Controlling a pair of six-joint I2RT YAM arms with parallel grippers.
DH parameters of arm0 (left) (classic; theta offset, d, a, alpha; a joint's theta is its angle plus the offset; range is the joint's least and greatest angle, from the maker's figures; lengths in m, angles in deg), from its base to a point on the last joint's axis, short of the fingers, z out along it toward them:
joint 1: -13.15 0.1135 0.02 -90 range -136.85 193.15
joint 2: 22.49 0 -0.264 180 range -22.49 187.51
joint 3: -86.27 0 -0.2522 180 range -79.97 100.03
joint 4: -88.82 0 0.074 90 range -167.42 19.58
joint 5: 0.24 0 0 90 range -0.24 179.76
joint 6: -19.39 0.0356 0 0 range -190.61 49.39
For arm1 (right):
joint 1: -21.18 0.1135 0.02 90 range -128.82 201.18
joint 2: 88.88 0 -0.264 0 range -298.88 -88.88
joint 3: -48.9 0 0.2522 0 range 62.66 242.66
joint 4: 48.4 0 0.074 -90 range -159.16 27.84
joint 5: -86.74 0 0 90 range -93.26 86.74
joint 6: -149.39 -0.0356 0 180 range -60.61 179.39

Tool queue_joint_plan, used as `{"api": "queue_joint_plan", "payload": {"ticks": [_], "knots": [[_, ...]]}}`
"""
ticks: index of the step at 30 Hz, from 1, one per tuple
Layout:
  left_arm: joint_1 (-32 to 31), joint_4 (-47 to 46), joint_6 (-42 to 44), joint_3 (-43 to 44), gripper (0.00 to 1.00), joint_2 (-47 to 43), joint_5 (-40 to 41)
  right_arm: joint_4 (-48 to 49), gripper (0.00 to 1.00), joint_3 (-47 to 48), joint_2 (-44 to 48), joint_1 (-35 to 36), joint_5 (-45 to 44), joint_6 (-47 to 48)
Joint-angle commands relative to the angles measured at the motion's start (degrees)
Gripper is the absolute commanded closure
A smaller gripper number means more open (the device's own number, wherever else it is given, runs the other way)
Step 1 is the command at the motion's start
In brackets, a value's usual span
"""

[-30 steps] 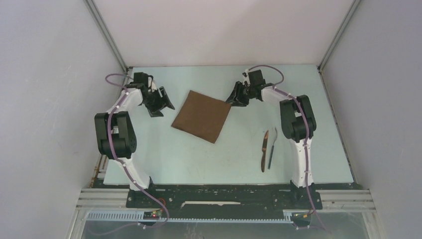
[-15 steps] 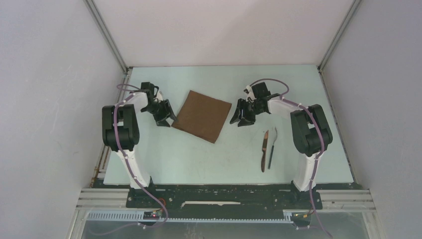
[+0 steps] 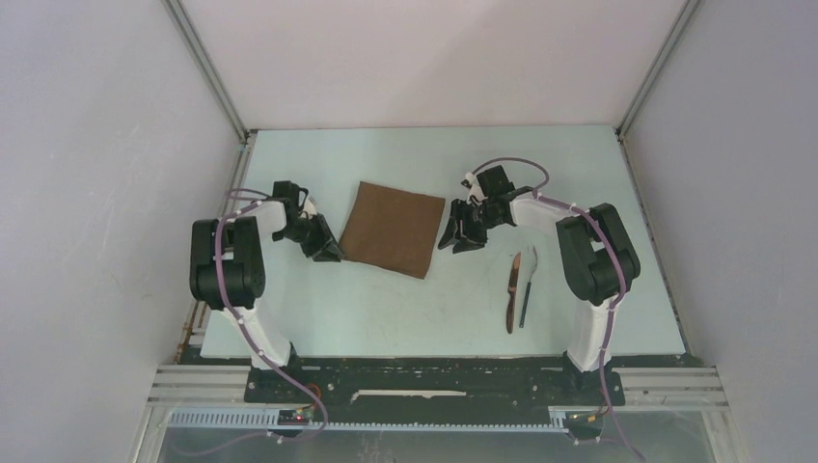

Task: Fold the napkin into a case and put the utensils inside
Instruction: Rotate the square-folded napkin at the center of the board.

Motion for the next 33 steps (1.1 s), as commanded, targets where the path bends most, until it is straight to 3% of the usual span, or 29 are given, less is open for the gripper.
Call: {"api": "queue_joint_plan", "payload": {"ticks": [1,5,11,15,18,20,21,33], "knots": [[-0.7,-1.1,-0.5,-0.8,0.63,-4.4,4.0,0.9,0.43,-1.4,3.0,-0.1,-0.4,1.9],[-1.1,2.3,1.9,1.5,0.63,-5.9,7.8,1.8,0.43,-2.6,3.0,0.0,-0.2,1.4],[-1.6,1.1,1.7,1.2,0.64,-3.3,3.7,3.2,0.44,-3.3,3.0,0.3,0.4,0.6],[-1.7,1.0,2.0,1.3,0.7,-3.4,3.9,3.2,0.44,-3.3,3.4,0.1,0.1,0.6],[-1.7,0.8,2.0,1.4,0.8,-4.6,3.7,3.2,0.44,-3.2,3.6,0.2,0.1,0.7],[-1.7,0.2,2.1,1.1,0.97,-6.3,4.3,3.1,0.44,-3.3,3.5,0.2,0.0,0.6],[-1.7,0.2,2.1,0.9,1.0,-7.0,5.0,3.2,0.44,-3.3,3.4,0.2,-0.1,0.6],[-1.6,0.9,3.2,0.9,0.96,-9.1,5.7,3.5,0.45,-3.3,2.4,1.2,-0.1,0.2]]}}
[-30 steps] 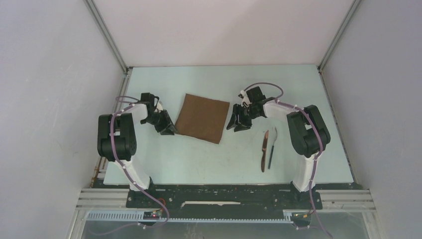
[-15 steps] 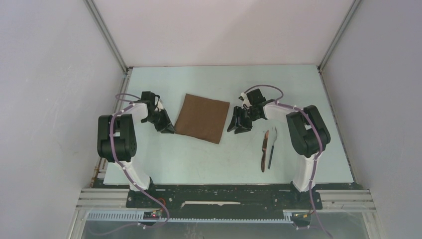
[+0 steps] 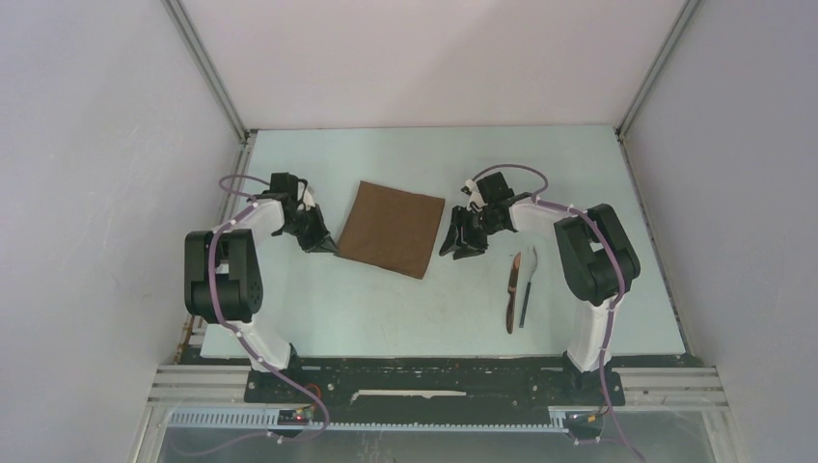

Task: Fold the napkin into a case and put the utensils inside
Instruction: Rotate the square-folded napkin at the center of the board.

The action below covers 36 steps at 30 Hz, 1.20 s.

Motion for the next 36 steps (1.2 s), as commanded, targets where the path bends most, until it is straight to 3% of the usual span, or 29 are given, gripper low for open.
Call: {"api": "queue_joint_plan", "payload": {"ticks": [1,8,11,16,18,21,26,31,36], "knots": [[-0.2,-0.1,1.8,0.7,0.96,-2.2,1.1,1.4,0.45,0.0,2.4,0.6,-0.2,0.1],[-0.1,0.1,1.7,1.3,0.96,1.5,0.9,1.5,0.46,0.0,2.8,0.9,-0.1,-0.2],[-0.1,1.5,2.1,2.0,0.89,2.2,2.8,1.9,0.44,0.1,3.5,1.6,-0.2,-1.2],[-0.1,3.7,2.5,4.0,0.5,-1.4,7.8,4.8,0.38,-1.0,5.0,3.6,0.2,-4.8],[-0.1,3.4,2.2,4.6,0.41,-0.4,6.6,8.3,0.35,-3.2,5.8,3.8,0.6,-7.3],[-0.1,3.1,1.6,5.8,0.42,3.0,3.6,9.3,0.35,-4.2,5.5,3.9,1.0,-8.4],[-0.1,3.3,2.9,7.9,0.51,7.6,0.8,9.1,0.36,-5.5,5.9,3.3,1.3,-7.9],[-0.1,3.5,4.3,6.7,0.55,8.9,2.0,9.6,0.37,-6.6,7.4,2.5,1.8,-7.6],[0.1,3.7,4.4,5.9,0.72,9.3,1.3,10.4,0.38,-6.5,7.3,2.1,2.6,-7.5]]}}
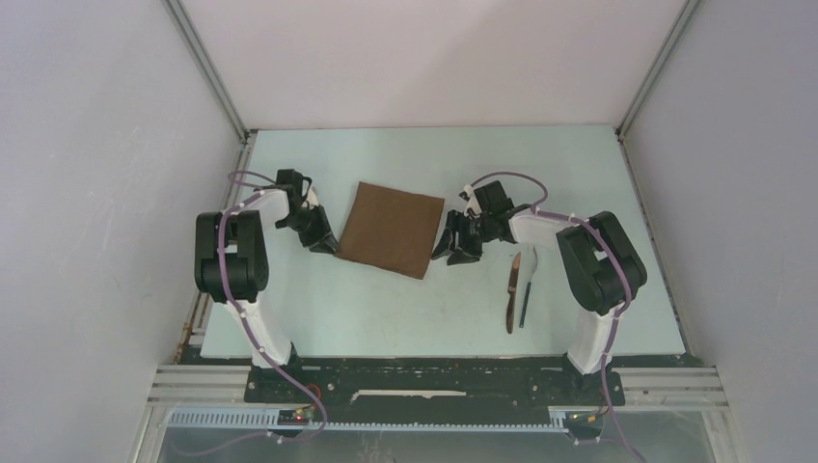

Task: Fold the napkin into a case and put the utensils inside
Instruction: Rotate the square-folded napkin at the center of the board.

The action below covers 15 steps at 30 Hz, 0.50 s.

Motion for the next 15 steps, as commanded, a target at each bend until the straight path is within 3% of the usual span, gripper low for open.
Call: {"api": "queue_joint_plan", "payload": {"ticks": [1,8,11,15], "knots": [[0.0,-0.2,1.0,-1.3,0.75,0.2,-1.4,2.1,0.38,0.0,3.4,-0.5,1.5,-0.2],[-0.5,-4.9,-5.7,-8.6,0.99,-4.1,-6.8,-1.7,0.39,0.0,5.3,-0.9,-1.2,1.8],[-2.3,-12.8,-15.1,-18.0,1.0,-11.9,-8.2,-3.3,0.39,-0.6,6.7,-1.5,-2.4,2.7],[-12.6,-29.9,-33.9,-34.4,1.0,-24.4,-5.5,-4.1,0.38,-1.1,8.5,-1.9,-2.6,3.0]]}}
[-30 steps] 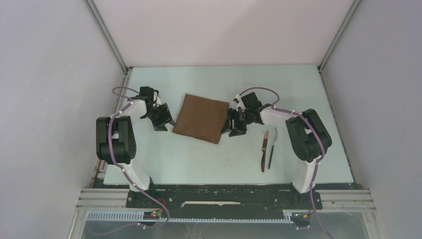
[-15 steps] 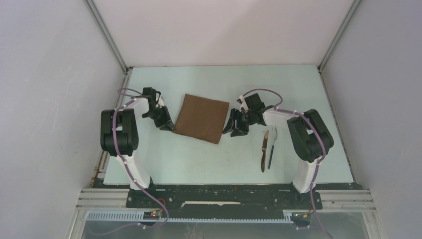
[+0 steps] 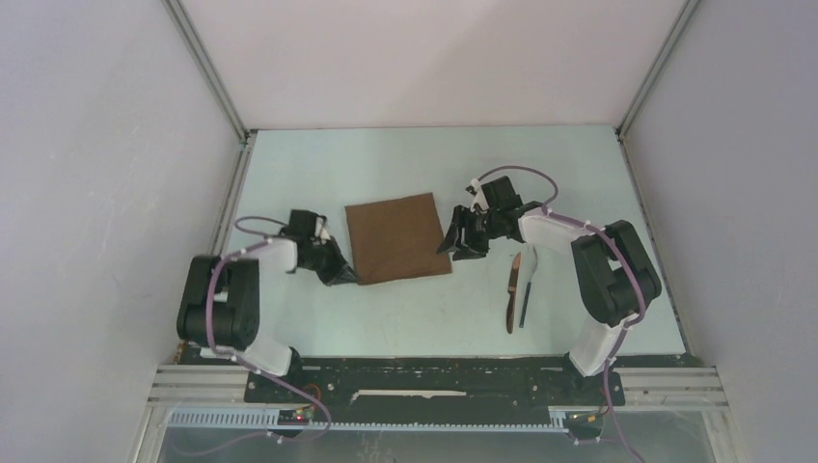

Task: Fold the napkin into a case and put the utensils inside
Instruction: Rotate the square-folded napkin at the center of the board.

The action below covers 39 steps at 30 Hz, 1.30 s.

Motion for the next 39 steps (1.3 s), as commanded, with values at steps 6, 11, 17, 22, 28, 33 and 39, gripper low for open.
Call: {"api": "queue_joint_plan", "payload": {"ticks": [6,11,17,22,28,33,39], "knots": [[-18.9,-25.2,-31.7,-22.4,0.75,-18.5,7.4,0.2,0.36,-0.5,5.2,1.5,-0.6,0.5],[-17.3,-10.7,-24.1,-17.8,0.46,-29.4,10.9,7.6,0.34,-0.5,4.9,7.4,2.6,-4.8],[-8.5,-7.9,-17.6,-10.4,0.62,-32.7,7.8,31.5,0.43,-0.4,-4.0,14.8,8.2,-20.5],[-6.6,-14.3,-17.2,-3.0,0.84,-19.4,0.7,40.8,0.67,0.5,-12.0,17.1,11.0,-26.8],[-5.8,-19.6,-17.5,3.6,0.92,-5.2,-3.7,37.4,0.7,0.4,-13.1,19.7,8.6,-24.8],[-3.4,-22.8,-18.0,3.1,0.94,0.9,-4.2,37.1,0.72,-0.6,-14.5,21.9,6.0,-24.5],[-0.2,-25.0,-17.8,2.1,0.96,7.6,-6.2,38.9,0.72,-2.2,-16.5,22.7,3.3,-25.2]]}}
